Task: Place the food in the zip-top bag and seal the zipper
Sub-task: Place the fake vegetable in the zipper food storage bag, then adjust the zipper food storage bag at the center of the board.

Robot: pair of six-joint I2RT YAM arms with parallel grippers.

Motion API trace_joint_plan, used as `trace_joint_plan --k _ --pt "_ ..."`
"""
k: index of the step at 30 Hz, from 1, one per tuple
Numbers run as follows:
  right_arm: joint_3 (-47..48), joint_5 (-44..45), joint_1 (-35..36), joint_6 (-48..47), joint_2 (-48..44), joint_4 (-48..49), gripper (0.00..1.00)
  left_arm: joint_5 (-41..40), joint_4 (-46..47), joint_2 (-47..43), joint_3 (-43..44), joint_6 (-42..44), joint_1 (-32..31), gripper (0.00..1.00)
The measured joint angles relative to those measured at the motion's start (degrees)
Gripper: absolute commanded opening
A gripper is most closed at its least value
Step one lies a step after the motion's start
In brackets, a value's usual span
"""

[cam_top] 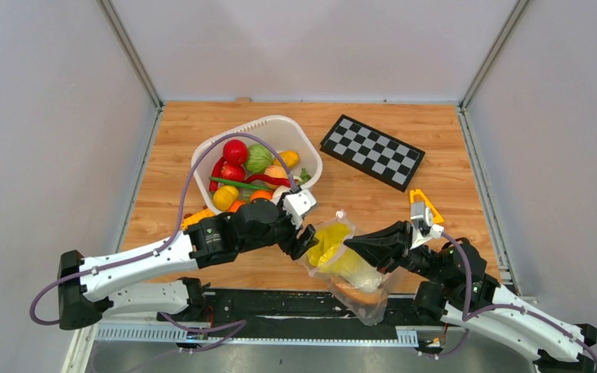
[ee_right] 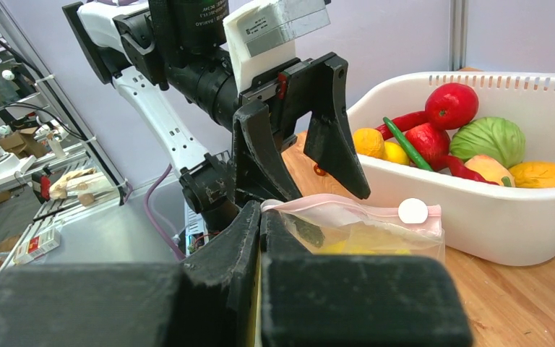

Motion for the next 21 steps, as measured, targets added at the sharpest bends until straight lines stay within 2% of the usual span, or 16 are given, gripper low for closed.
trace_joint_plan --k 4,7,9,13,16,21 --pt "0.00 0.00 0.00 0.00 0.00 0.00 0.00 1.79 0.20 0.00 -0.17 0.44 1.73 0.46" --pt "0.00 -0.02 0.00 0.00 0.00 0.00 0.00 4.13 0.96 0.00 -0.98 0.48 3.80 0.45" --pt "0.00 0.00 0.00 0.00 0.00 0.00 0.00 6.16 1.07 0.09 -1.62 0.52 4.94 0.38" --pt "0.00 0.07 0.00 0.00 0.00 0.00 0.00 10.67 1.46 1.11 -1.99 0.63 5.70 0.13" --pt "0.00 0.85 0.00 0.00 0.02 -0.24 0.00 12.79 2.10 1.44 -2.01 0.61 5.75 0.00" --pt "1.11 6.80 0.00 0.22 0.96 -2.19 0.00 12.68 3.91 1.07 -1.99 0.22 6.25 0.00"
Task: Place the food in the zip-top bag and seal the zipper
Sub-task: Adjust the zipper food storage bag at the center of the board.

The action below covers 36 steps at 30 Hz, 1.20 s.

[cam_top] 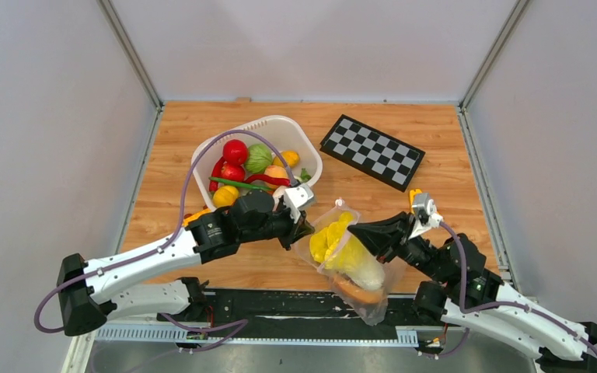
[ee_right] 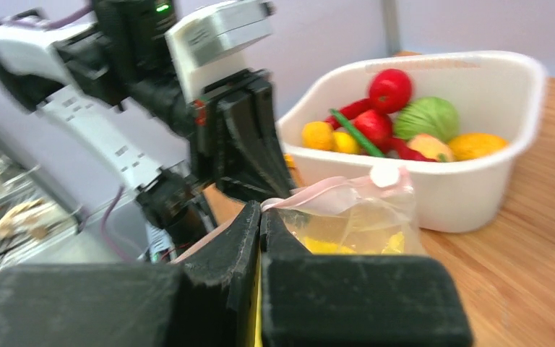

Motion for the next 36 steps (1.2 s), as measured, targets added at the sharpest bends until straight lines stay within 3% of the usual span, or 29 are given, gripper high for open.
trace_joint_plan --k 5,10,15,21,30,36 --pt "13.38 12.26 0.00 -0.55 8.50 -11.65 0.00 -3.80 2.67 -1.31 0.74 -2.43 0.70 0.00" --pt "25.16 16.35 0.00 -1.51 15.78 -17.09 0.00 -4.61 11.02 -4.87 1.97 -6.43 0.92 0.00" --pt "18.23 20.44 0.00 0.96 14.80 -14.21 0.00 -5.53 22.08 -7.85 -4.13 -11.15 0.92 0.00" --pt "13.22 25.31 0.00 4.55 15.80 -18.32 0.00 -7.26 25.29 -6.78 -13.90 -16.57 1.07 0.00" --pt "10.75 21.31 0.00 6.45 9.46 -14.95 0.00 -10.73 26.64 -11.61 -13.90 -17.33 1.07 0.00" --pt "11.85 19.12 0.00 5.75 6.43 -14.69 0.00 -10.51 27.82 -8.28 -10.25 -16.94 1.07 0.00"
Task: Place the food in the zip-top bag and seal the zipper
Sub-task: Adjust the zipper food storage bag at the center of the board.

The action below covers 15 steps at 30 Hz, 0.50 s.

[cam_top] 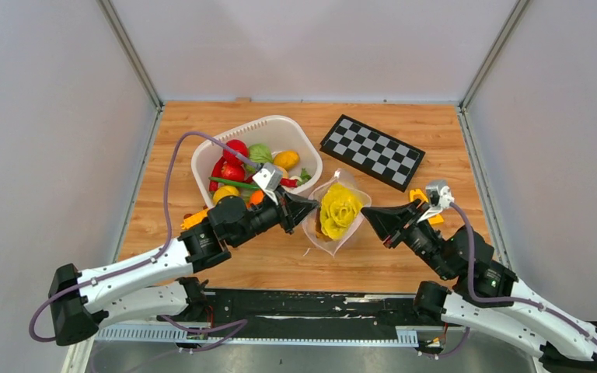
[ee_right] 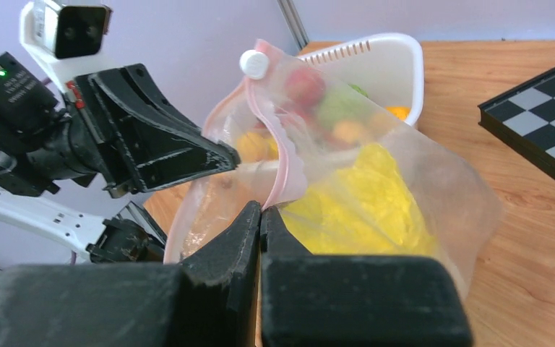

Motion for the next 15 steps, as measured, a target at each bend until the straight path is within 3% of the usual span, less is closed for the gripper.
trace_joint_plan --k 7,13,15 --pt "4.94 0.70 0.00 -2.58 -0.35 -0.46 0.00 0.87 4.90 8.09 4.79 0.20 0.00 0.00" --pt "5.55 1.51 0.00 -2.49 1.92 1.09 0.00 -2.73 3.98 8.35 4.42 0.79 -0.02 0.00" --pt "3.48 1.44 0.00 -1.86 3.06 2.62 0.00 -4.68 3.72 7.30 2.78 1.14 -0.02 0.05"
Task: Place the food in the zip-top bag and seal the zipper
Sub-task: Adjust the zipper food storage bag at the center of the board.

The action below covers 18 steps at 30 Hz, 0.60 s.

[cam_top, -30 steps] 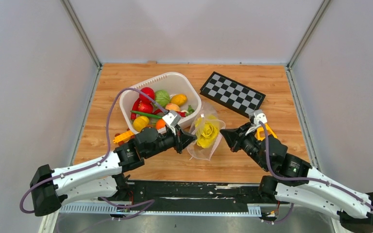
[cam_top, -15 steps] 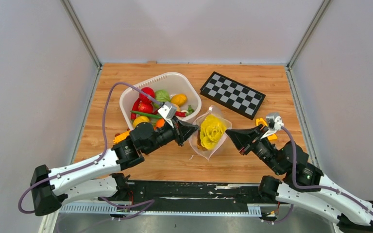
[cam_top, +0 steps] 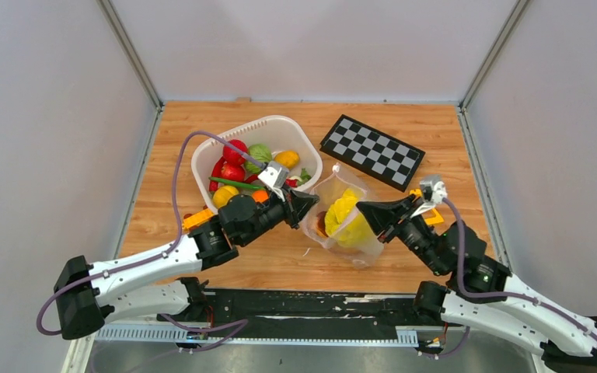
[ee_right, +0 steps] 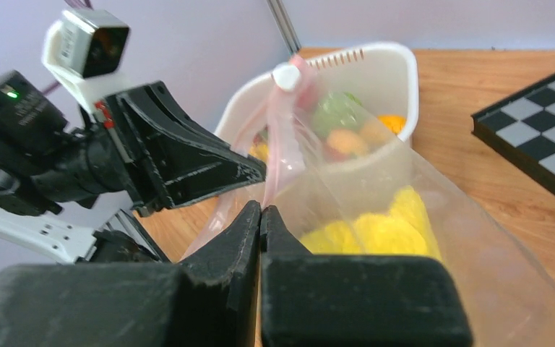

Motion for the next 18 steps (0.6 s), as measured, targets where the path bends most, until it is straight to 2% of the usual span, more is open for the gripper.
trace_joint_plan --k 3,6,8,10,13,15,18 --pt "-2.89 -0.20 0.00 0.74 1.79 0.61 0.00 -2.27 -0.94 -2.10 -2.93 0.72 0.02 0.15" --pt "-3.26 -0.55 0.00 1.11 2.56 0.94 0.00 -3.52 -2.45 -3.10 -3.74 1.11 0.15 0.39" --pt "-3.50 -0.81 0.00 1.36 2.27 1.86 0.00 -4.13 -3.28 -3.76 -3.76 1.42 0.20 0.47" --pt "-3.72 -0.94 0.00 1.57 1.33 2.51 0.00 -4.50 -3.96 -4.79 -3.76 2.03 0.22 0.63" --pt "-3.89 -1.09 0.00 1.73 0.68 3.54 0.00 -4.76 -5.79 -7.06 -3.76 3.15 0.24 0.82" --pt "-3.89 -1.29 0.00 1.73 0.68 3.89 0.00 -4.92 -7.78 -8.74 -3.56 4.28 0.24 0.89" --pt "-3.89 -1.38 0.00 1.73 1.31 4.35 0.00 -5.14 -11.15 -10.08 -2.03 6.14 0.48 0.94"
